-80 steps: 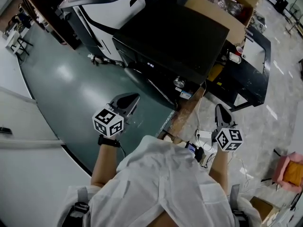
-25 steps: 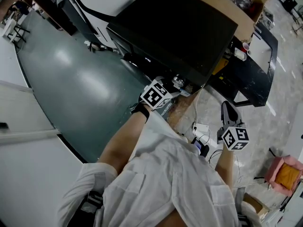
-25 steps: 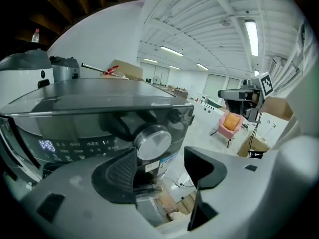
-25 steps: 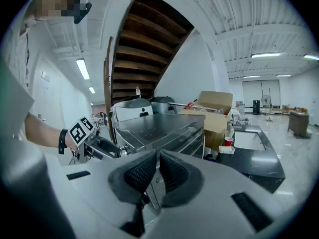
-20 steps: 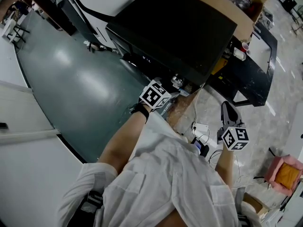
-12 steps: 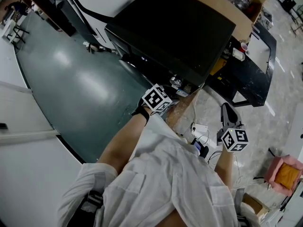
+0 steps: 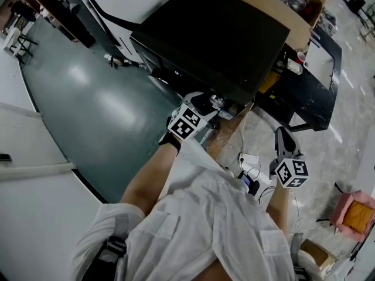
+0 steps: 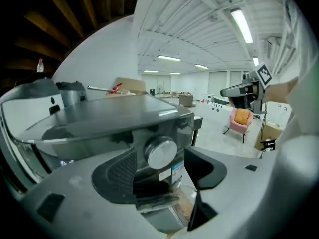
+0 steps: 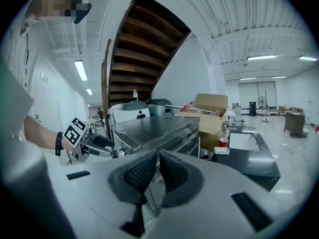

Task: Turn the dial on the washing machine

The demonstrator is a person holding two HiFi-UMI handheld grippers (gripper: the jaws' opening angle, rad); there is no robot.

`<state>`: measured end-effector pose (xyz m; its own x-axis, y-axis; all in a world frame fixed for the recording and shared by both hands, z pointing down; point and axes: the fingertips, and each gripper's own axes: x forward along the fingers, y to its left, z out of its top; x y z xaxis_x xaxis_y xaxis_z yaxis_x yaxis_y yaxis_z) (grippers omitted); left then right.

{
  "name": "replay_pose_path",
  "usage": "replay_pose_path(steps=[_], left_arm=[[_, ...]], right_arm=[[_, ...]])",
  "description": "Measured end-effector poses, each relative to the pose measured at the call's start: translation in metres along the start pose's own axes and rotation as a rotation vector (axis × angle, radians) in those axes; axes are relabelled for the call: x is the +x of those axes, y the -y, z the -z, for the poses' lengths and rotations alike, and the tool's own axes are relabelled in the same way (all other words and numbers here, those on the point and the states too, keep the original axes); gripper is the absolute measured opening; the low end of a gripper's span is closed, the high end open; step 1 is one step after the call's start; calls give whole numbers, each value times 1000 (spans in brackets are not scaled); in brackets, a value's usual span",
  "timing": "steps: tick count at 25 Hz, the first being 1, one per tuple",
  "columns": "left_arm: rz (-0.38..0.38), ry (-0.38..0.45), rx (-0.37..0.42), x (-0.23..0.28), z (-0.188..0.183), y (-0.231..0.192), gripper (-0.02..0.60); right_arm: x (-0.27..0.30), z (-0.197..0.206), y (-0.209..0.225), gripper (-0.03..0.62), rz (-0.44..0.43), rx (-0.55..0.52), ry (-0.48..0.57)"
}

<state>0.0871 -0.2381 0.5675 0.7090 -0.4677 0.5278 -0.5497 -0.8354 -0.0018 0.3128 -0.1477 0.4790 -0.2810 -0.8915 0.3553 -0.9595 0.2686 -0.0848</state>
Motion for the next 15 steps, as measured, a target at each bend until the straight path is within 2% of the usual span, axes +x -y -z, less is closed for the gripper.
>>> replay_pose_path(steps=[3,8,11,15], left_arm=[[37,16,90,11,-9,9,281],[63,-76,227,25,2,24,293],[63,-118,201,27,14,20,297],[88,-97,132,26,14,18,298]], right_arm=[[-2,1,-2,24,1,0,1],[-7,-1,0,25,14,-1,3],[-10,0,1,25,23,2,3],[-12,0,2,25,29,1,3]])
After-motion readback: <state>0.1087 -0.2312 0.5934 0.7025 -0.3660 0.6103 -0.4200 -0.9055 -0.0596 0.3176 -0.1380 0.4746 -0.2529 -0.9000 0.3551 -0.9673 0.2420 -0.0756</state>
